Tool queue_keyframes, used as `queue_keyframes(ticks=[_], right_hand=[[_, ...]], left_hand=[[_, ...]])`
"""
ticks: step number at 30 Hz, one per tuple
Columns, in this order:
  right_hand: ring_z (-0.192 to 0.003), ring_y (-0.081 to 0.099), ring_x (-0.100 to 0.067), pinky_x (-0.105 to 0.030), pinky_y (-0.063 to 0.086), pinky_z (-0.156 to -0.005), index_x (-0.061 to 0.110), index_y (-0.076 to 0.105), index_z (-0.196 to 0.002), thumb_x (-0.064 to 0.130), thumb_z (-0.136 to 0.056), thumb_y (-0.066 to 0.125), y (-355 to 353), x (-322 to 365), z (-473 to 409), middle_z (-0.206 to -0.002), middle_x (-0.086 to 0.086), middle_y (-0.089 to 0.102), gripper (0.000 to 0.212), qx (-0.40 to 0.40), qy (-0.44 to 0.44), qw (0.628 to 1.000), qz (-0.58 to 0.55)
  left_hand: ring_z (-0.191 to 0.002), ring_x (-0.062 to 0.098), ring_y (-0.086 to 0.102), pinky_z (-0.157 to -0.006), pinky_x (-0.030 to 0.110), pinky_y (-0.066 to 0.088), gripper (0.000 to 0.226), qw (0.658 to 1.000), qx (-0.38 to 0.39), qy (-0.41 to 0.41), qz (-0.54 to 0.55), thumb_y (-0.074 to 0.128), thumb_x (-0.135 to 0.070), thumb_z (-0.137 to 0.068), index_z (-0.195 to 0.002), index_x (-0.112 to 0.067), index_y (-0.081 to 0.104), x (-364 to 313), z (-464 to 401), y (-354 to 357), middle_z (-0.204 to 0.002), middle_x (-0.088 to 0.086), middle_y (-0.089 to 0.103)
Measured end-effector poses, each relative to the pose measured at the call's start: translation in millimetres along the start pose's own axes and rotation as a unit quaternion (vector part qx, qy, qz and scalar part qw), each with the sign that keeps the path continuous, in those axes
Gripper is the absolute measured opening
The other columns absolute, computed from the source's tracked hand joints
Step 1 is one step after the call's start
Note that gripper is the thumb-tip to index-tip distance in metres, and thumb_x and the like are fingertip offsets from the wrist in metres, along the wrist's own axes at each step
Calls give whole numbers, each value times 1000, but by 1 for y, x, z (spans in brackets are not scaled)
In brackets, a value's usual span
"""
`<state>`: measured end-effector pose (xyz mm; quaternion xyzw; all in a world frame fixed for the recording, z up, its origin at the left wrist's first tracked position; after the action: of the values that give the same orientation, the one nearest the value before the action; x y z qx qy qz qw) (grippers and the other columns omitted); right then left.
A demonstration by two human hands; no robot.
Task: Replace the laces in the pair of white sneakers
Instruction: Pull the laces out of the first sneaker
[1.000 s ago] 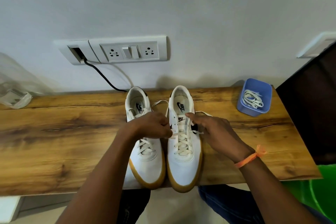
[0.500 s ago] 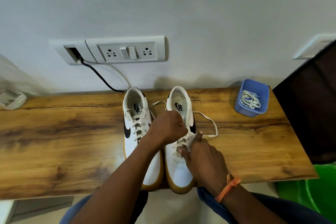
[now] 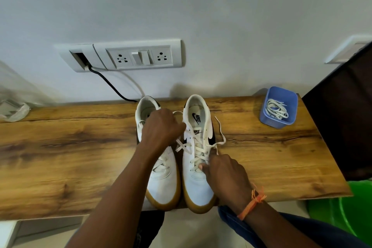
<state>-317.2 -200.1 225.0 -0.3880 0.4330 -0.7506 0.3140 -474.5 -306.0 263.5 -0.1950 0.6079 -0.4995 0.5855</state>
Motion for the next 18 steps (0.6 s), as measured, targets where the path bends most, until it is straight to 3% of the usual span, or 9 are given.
queue_keyframes(ticks=[2,6,9,12,18], right_hand=[[-105,63,-25,-31,47,-79,13,40,-142,48,-98,47,-1,0,-1,-117,-5,64,57,-9,-3,1000,1],[-105,64,-25,-31,47,-78,15,35,-145,47,-99,46,-4,2,-1,-117,-6,65,58,-19,-13,1000,4],[-104,64,-26,-31,46,-76,18,38,-143,46,-98,48,-5,0,-1,-115,-6,65,54,-18,-21,1000,-4],[-103,64,-26,-32,48,-77,20,41,-141,46,-97,50,-5,1,-2,-114,-6,65,53,-14,-28,999,-16],[-97,65,-25,-35,54,-77,22,31,-146,45,-96,51,-3,0,-5,-110,-5,66,58,-21,-42,999,-25]], left_hand=[[-71,16,61,-55,30,46,10,998,9,59,-16,64,-23,-76,-84,-16,63,-15,4,5,-78,-5,63],[-89,22,68,-67,30,52,22,977,86,168,-102,63,-22,-83,-101,-23,75,-30,12,34,-98,0,72],[-85,22,70,-68,31,55,22,969,122,191,-93,58,-16,-88,-97,-19,78,-30,15,47,-95,1,75],[-83,20,69,-70,33,56,20,974,109,184,-74,61,-18,-88,-94,-22,79,-29,7,34,-92,0,76],[-92,27,69,-69,34,54,24,958,105,193,-182,56,-19,-89,-108,-20,72,-36,22,47,-102,4,71]])
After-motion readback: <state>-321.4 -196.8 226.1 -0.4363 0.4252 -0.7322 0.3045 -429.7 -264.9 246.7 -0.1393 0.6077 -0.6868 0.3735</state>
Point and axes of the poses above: each hand's wrist, its own z-axis away from the middle knuckle, its own y-axis out of the palm, x = y × z, the point moved 4 cm from there along -z, towards the middle knuckle
